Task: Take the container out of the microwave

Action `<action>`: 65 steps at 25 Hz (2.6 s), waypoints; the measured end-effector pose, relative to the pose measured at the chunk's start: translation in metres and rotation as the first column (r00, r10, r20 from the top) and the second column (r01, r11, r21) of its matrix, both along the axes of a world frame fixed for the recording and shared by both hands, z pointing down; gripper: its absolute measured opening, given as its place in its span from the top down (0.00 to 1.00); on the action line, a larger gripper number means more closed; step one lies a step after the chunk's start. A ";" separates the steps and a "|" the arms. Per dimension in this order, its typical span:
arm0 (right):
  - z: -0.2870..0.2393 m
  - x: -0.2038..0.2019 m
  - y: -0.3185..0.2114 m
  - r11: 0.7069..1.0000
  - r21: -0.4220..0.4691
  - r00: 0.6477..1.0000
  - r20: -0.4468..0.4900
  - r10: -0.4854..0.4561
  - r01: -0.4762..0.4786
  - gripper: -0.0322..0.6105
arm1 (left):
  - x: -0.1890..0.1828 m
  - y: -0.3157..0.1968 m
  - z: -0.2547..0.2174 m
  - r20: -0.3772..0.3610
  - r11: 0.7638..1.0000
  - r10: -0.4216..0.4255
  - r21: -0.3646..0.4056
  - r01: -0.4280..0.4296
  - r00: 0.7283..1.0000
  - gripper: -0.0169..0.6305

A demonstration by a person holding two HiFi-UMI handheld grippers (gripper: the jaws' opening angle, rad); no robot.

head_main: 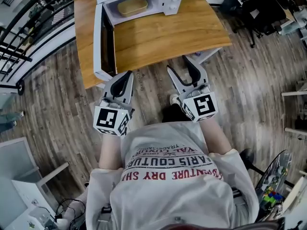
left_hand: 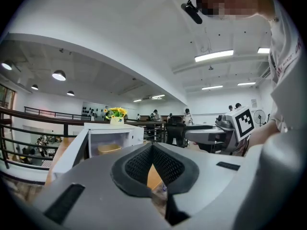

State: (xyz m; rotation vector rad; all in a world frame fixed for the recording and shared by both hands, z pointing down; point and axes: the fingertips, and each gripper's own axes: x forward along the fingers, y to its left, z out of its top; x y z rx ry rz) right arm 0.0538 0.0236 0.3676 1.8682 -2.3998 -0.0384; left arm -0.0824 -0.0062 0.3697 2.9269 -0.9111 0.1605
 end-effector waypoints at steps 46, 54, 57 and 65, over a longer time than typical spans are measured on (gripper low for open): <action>0.147 0.033 -0.348 0.717 -0.597 0.738 -0.287 -0.611 0.361 0.58 | 0.074 -0.247 0.051 0.064 0.933 -0.340 -0.098 0.345 0.938 0.95; 0.183 0.017 -0.392 0.694 -0.660 0.584 -0.453 -0.674 0.289 0.57 | 0.062 -0.271 0.062 0.065 0.917 -0.373 -0.129 0.378 0.926 0.95; 0.194 0.010 -0.404 0.677 -0.683 0.507 -0.496 -0.705 0.274 0.58 | 0.060 -0.276 0.063 0.071 0.914 -0.376 -0.133 0.383 0.924 0.95; 0.219 -0.001 -0.421 0.615 -0.752 0.369 -0.516 -0.773 0.238 0.62 | 0.049 -0.275 0.075 0.077 0.901 -0.394 -0.162 0.402 0.916 0.95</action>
